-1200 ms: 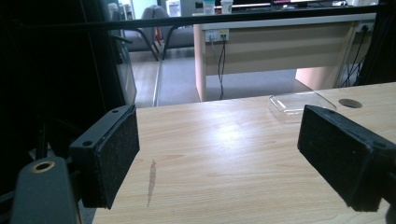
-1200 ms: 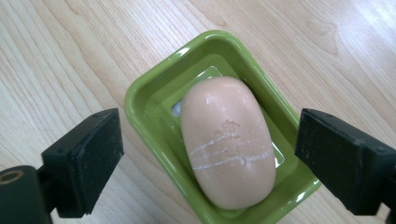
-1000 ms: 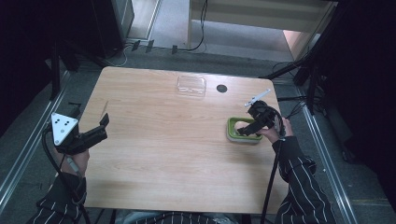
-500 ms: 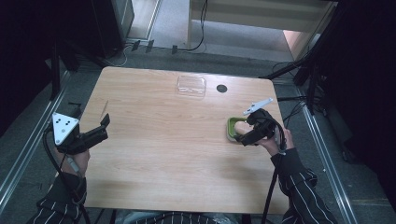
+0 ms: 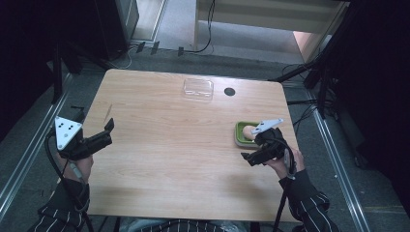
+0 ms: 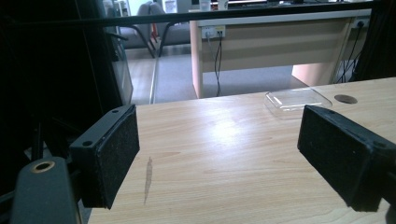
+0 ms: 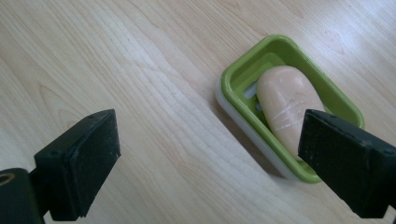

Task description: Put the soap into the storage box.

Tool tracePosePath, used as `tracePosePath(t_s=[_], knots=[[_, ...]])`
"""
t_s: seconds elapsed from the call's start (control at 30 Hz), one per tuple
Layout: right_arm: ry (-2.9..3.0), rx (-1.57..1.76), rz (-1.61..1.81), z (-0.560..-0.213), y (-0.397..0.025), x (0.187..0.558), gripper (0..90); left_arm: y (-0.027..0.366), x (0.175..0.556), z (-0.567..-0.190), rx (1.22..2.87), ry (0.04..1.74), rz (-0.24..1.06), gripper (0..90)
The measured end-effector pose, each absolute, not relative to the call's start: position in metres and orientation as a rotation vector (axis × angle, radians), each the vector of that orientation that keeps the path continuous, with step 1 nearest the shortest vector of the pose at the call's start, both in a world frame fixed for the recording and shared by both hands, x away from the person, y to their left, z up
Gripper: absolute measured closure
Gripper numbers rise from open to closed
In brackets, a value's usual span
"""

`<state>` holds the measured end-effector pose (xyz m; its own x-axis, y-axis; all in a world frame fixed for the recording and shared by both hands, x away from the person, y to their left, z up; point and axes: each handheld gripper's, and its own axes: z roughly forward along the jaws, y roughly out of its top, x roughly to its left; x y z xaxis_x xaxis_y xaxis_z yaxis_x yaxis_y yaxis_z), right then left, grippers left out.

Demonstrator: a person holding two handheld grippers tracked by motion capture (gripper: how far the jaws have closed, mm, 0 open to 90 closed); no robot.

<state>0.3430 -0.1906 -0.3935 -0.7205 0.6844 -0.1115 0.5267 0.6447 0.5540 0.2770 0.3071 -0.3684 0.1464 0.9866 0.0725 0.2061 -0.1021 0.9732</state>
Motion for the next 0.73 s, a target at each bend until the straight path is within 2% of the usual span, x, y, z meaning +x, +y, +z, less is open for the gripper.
tracePosePath(t_s=[0.3, 0.73], knots=[[2.538, 1.006, 0.752, -0.4, -0.192, 0.303, 6.6, 0.306, 0.276, -0.368, 1.502, 1.222, 1.052, 13.5], [2.606, 0.976, 0.675, -0.413, -0.19, 0.305, 6.7, 0.303, 0.276, -0.369, 1.532, 1.219, 1.043, 13.5]])
